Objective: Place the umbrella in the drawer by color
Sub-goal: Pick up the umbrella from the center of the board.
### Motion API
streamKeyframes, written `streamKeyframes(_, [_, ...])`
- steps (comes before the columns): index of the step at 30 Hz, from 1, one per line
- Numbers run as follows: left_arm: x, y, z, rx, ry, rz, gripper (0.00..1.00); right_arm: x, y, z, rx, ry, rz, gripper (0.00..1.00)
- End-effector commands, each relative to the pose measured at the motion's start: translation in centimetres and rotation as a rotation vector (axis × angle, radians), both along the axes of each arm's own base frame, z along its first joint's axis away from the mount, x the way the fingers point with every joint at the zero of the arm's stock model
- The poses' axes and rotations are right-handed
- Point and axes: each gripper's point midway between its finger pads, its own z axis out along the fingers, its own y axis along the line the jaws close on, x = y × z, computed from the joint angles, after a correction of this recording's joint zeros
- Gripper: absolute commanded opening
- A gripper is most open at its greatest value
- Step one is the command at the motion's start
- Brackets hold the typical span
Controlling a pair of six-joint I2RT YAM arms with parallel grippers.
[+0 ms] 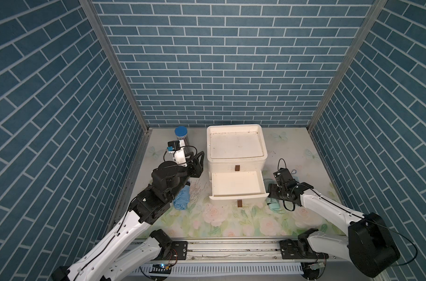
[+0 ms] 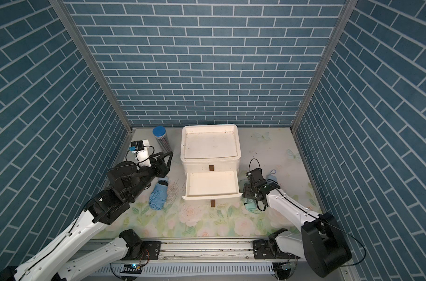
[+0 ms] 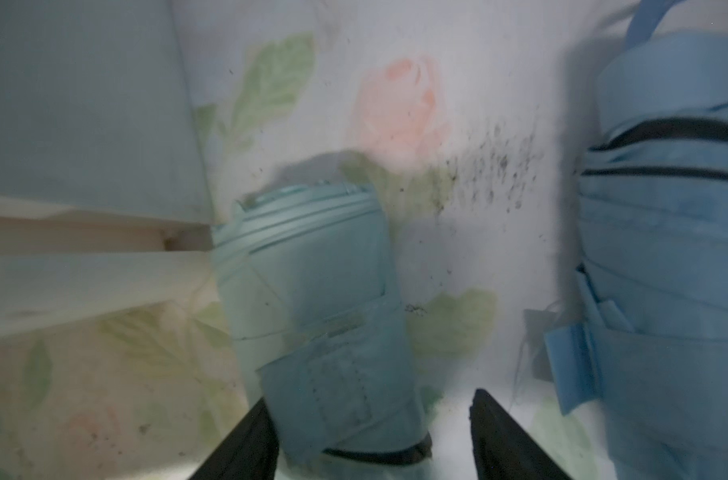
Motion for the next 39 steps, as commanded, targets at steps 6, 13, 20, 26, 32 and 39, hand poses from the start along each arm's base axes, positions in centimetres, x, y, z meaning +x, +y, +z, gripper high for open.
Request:
streamKeyframes(6, [-0.9, -2.5, 0.4, -0.086, -0.024, -0.142, 0.54, 0.3, 1.2, -1.8, 0.055, -0.004, 0.036, 0.71])
streamKeyframes(13, [-0.8, -3.5, 0.4, -0.100, -0.020, -0.182, 0.54, -0.4, 0.9, -3.1, 0.056, 0.017, 0.015, 0.49])
streamKeyframes(20, [-0.8, -4.1, 0.4, -0.106, -0.022, -0.213, 0.54, 0.3, -0.6, -0.1, 0.014, -0.057, -0.051, 0.25])
streamKeyframes(26, [-1.0, -4.8, 1.0, -0.122, -0.035, -0.250, 0.55, 2.0, -2.1, 7.0, -0.022, -0.217, -0.117, 0.00])
streamKeyframes(32, [-1.5, -5.7, 2.0, -0.156, -0.058, -0.308, 0.59, 3.2, -2.3, 16.9, 0.032, -0.445, -0.121, 0.00])
streamKeyframes(39, [-3.6, -8.5, 3.1, -0.222, -0.094, -0.514, 0.73, -0.3, 7.5, 32.1, 0.630, -0.856, 0.335, 0.00])
